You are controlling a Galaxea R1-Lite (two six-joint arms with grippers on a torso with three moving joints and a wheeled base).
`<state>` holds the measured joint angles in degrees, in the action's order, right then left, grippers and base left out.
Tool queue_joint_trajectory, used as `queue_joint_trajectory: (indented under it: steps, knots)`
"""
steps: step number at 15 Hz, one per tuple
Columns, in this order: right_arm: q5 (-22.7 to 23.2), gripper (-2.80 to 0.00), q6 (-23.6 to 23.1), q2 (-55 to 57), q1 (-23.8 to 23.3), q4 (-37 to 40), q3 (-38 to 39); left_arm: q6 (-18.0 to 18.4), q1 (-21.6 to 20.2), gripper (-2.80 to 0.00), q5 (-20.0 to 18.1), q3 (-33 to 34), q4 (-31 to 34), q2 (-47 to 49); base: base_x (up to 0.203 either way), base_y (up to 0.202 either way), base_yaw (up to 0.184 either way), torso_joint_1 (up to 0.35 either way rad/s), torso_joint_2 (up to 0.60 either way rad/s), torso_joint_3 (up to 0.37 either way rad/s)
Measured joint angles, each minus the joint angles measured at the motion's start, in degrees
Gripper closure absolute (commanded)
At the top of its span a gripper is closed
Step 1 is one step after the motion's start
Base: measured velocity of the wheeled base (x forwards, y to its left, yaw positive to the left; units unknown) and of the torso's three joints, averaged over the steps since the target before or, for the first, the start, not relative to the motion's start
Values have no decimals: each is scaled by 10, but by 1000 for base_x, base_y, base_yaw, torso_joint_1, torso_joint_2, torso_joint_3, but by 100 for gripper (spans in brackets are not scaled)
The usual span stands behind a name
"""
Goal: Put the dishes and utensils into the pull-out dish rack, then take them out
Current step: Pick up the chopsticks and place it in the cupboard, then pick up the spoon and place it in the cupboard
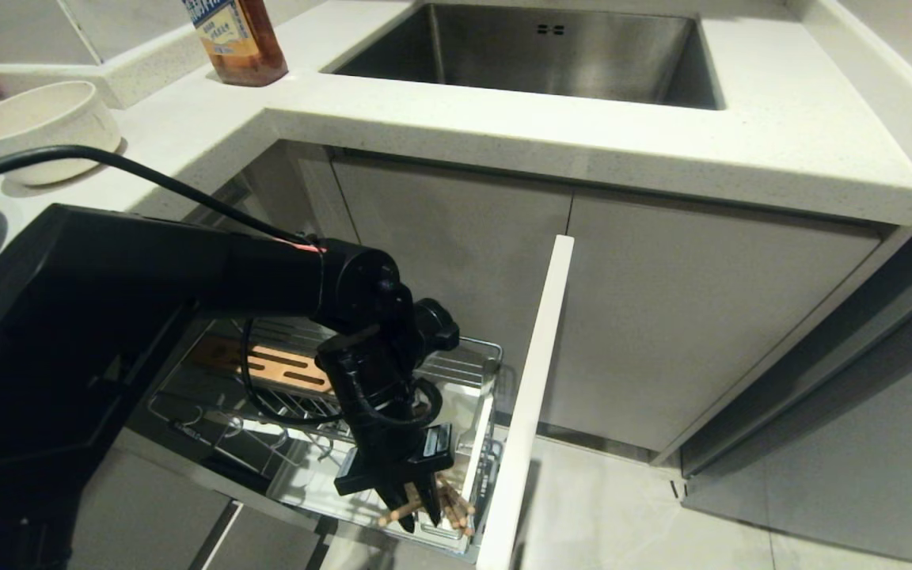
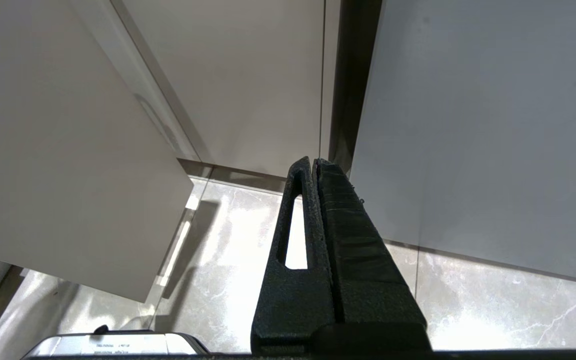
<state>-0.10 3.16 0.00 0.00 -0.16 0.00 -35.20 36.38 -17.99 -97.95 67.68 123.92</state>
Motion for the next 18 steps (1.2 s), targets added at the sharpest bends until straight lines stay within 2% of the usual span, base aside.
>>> queue_joint_trajectory:
  steps: [6, 10, 11, 18]
  knots:
    - [0, 0, 0, 0, 0, 0, 0, -3, 0, -280, 1, -1, 7, -23, 0, 0, 0, 0, 0, 0]
    - [0, 0, 0, 0, 0, 0, 0, -5, 0, -280, 3, 0, 26, -79, 0, 0, 0, 0, 0, 0]
    - [0, 0, 0, 0, 0, 0, 0, -5, 0, 0, 5, 0, 34, -99, 0, 0, 0, 0, 0, 0]
    - [0, 0, 0, 0, 0, 0, 0, -28, 3, 0, 73, 1, 80, -275, 0, 0, 0, 0, 0, 0]
